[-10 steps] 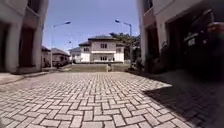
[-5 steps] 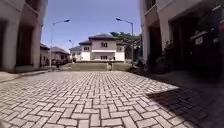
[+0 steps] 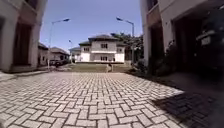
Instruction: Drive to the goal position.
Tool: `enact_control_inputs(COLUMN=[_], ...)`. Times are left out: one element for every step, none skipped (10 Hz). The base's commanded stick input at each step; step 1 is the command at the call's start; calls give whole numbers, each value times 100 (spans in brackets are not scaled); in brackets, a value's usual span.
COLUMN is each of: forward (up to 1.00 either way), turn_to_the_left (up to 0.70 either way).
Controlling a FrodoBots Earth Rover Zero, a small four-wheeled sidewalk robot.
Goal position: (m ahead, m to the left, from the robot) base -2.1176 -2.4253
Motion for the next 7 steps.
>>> enact_control_inputs(forward=[50,50,50,50,50,50,50], turn_to_the_left=[0,0,0,0,0,0,-43])
